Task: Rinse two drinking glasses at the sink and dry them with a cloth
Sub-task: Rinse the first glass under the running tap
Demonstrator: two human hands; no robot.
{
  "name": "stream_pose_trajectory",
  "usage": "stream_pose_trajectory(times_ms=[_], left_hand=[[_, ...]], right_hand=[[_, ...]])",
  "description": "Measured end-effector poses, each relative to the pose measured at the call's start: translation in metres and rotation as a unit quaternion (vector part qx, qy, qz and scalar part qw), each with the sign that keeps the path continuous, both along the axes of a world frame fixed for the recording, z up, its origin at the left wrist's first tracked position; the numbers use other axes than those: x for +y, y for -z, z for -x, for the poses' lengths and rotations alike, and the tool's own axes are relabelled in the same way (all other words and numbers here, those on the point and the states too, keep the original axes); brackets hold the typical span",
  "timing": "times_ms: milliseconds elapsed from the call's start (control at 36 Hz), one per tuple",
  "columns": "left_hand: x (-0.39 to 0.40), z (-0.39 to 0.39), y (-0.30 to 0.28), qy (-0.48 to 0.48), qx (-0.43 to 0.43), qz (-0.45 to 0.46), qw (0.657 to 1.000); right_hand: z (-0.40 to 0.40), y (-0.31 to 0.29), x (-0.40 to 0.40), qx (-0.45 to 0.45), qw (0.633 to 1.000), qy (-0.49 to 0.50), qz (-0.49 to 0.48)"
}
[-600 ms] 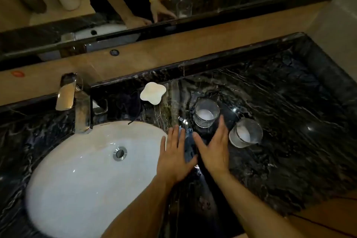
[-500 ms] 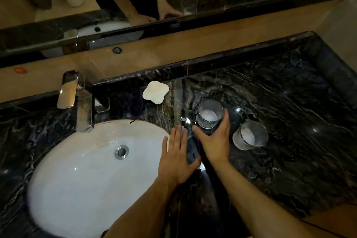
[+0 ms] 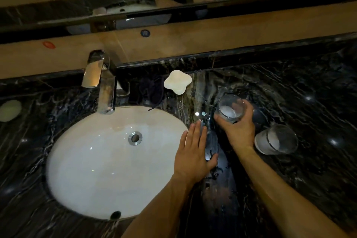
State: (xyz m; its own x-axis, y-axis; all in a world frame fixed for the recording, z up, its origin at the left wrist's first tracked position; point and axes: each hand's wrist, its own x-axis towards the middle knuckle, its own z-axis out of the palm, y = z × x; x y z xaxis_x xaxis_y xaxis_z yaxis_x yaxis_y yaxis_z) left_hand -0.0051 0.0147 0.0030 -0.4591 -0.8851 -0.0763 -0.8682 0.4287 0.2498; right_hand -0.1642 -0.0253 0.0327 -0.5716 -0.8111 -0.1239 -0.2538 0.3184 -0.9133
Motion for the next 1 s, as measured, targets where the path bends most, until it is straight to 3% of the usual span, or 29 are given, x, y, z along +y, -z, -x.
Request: stream_pose_trajectory(times_ms=[417,528,861,1000], left_hand=[[0.012,-0.017,-0.002,0.028,-0.01,-0.055,0.998],[0.03,-0.04,-0.006,0.056,-0.005,-0.03,0.998],[0.106,-0.181,-0.006,0.051,-0.005,-0.087,0.995],[0.108,-0.248,-0.013,0.064,-0.067,-0.073,0.993]], right_hand=[[-0.026,-0.022,0.016,0.019,0.998,-0.066,-0.009],[-0.043,-0.027,0.02,0.012,0.996,-0.092,-0.006],[-0.117,-0.03,0.048,-0.012,0.987,-0.158,-0.023],[-0.152,-0.034,0.058,-0.006,0.983,-0.181,-0.043]])
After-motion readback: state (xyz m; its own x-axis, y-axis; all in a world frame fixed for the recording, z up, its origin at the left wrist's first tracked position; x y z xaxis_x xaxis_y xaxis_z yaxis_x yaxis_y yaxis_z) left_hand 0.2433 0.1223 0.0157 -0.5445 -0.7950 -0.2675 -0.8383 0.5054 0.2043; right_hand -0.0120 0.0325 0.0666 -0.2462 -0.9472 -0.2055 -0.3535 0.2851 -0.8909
